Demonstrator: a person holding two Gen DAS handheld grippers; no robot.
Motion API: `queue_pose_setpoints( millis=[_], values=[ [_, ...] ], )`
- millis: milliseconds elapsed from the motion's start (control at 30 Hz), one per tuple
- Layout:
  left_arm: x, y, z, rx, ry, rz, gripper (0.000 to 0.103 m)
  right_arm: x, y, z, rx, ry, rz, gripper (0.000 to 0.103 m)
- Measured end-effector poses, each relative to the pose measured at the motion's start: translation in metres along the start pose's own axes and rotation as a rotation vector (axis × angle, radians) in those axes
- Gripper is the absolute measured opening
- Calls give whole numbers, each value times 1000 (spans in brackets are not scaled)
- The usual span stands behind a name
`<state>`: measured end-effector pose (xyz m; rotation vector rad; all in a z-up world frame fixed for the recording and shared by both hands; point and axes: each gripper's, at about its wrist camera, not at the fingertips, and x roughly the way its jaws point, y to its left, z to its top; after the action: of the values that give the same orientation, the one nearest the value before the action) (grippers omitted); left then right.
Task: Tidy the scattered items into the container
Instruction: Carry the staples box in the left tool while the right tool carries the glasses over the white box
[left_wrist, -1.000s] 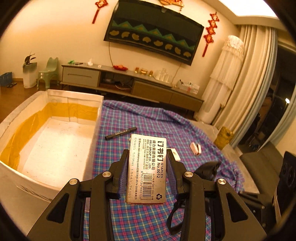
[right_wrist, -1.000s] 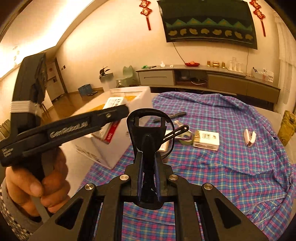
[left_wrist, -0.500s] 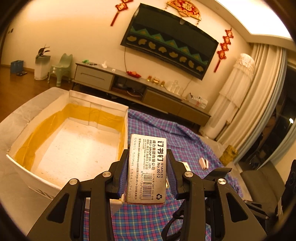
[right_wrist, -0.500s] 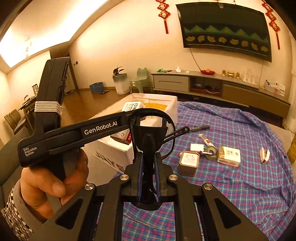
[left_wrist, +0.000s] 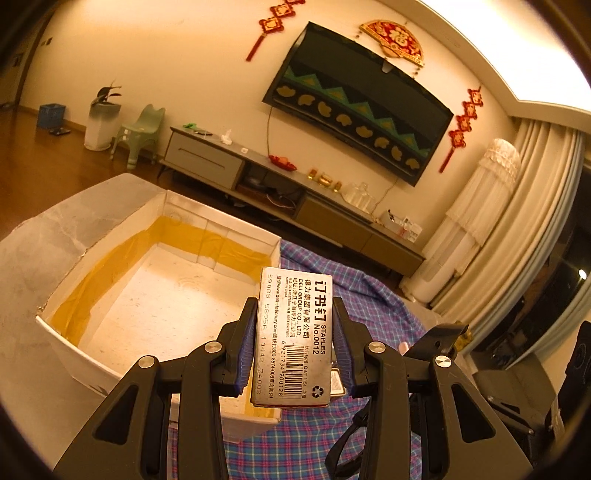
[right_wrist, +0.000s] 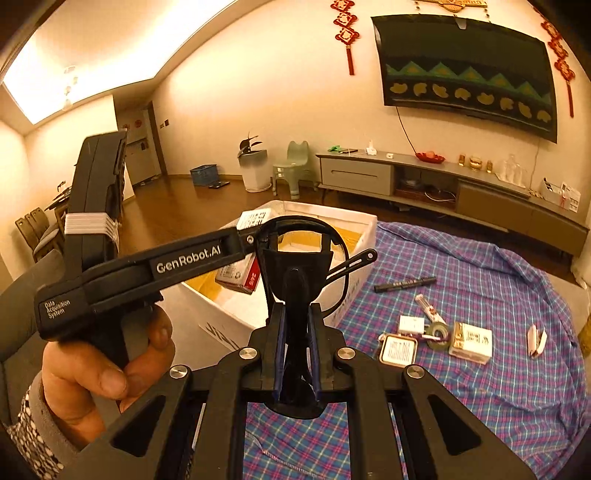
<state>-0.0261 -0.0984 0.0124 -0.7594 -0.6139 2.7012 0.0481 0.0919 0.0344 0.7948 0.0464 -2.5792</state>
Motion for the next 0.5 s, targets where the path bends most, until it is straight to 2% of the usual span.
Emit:
queue_pose_setpoints(
  millis=[200, 500],
  values=[
    [4, 8, 6, -23, 0, 18, 39, 10, -2, 16, -13, -2, 8, 13],
    [31, 21, 25, -24, 35, 79, 39, 28, -6, 49, -38, -20, 17, 13]
  ],
)
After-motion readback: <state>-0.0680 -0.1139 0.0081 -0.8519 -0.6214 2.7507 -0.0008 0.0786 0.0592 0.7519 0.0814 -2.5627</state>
